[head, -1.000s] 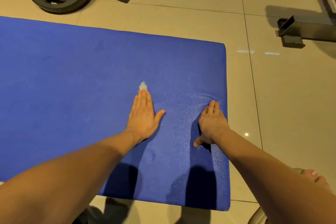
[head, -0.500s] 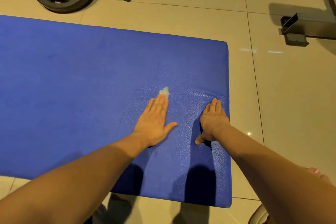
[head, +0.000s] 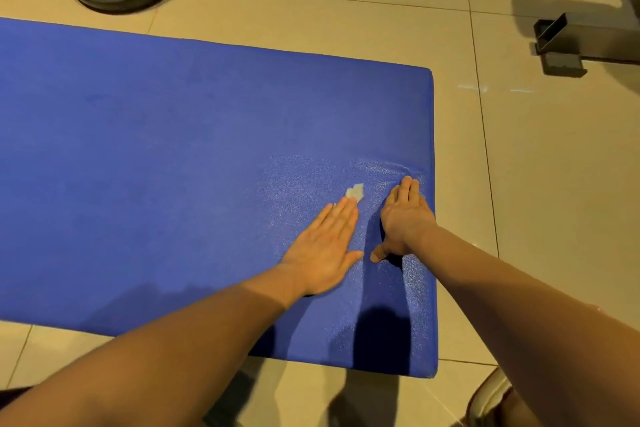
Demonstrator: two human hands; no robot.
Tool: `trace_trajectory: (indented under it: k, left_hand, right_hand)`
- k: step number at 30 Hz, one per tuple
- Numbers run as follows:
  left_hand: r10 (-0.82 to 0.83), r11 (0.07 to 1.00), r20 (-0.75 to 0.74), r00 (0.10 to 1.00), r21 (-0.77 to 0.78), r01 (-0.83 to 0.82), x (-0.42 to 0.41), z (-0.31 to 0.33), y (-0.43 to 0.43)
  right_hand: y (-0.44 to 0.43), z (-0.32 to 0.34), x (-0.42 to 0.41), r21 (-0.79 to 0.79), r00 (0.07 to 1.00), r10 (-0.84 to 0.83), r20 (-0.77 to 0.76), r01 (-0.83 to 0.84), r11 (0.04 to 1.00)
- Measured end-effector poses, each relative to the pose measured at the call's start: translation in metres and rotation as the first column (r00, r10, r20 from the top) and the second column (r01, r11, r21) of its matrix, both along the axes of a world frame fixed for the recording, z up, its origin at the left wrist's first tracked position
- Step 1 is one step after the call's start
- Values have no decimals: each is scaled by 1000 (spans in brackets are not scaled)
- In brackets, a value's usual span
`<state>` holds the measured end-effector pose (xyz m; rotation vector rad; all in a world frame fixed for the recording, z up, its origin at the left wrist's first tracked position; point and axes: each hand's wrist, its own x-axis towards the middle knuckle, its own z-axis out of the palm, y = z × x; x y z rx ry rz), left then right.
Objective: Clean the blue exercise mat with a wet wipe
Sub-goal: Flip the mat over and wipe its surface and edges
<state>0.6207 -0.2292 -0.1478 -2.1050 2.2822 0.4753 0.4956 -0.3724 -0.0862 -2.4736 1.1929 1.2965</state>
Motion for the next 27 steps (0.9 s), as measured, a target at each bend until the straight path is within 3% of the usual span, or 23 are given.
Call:
trace_trajectory:
  k: [2, 4, 7, 9, 11, 14, 17, 19, 22, 25, 27]
  left_hand:
    - [42, 998, 51, 998, -57, -39, 30, 2, 11]
    - [223, 973, 39, 974, -76, -219, 60, 2, 29]
    - [503, 862, 18, 864, -83, -500, 78, 2, 52]
    - [589, 803, -99, 802, -43, -595, 64, 2, 51]
    - [560, 820, -186, 808, -15, -572, 36, 5, 41]
    - [366, 925, -225, 903, -13, -379, -15, 9, 32]
    - [152, 988, -150, 977, 40, -147, -41, 5, 32]
    - [97, 995, -56, 994, 2, -97, -26, 4, 37]
    - [287, 955, -65, 956, -62, -291, 21, 6, 57]
    - [605, 794, -83, 792, -20, -608, 53, 3, 82]
    - [644, 764, -88, 760, 17, -645, 48, 1, 88]
  right_hand:
    - [0, 1, -1, 1, 1000, -5, 7, 5, 1000]
    - [-1, 1, -1, 4, 1000, -7, 12, 6, 1000]
    - [-1, 0, 1, -3, 1000, -7, 15, 7, 1000]
    - [0, 0, 2, -9, 1000, -13, 18, 13, 1000]
    - [0, 0, 2, -11, 999, -19, 26, 19, 1000]
    - [0, -1, 0, -8, 999, -27, 37, 27, 1000]
    - [0, -4, -5, 0, 996, -44, 73, 44, 999]
    - [-1, -4, -8, 5, 995, -46, 86, 46, 999]
    - [-1, -3, -8, 7, 995, -35, 88, 35, 999]
    - [-1, -4, -5, 6, 996, -32, 83, 32, 999]
    - [-1, -4, -4, -4, 997, -28, 77, 28, 1000]
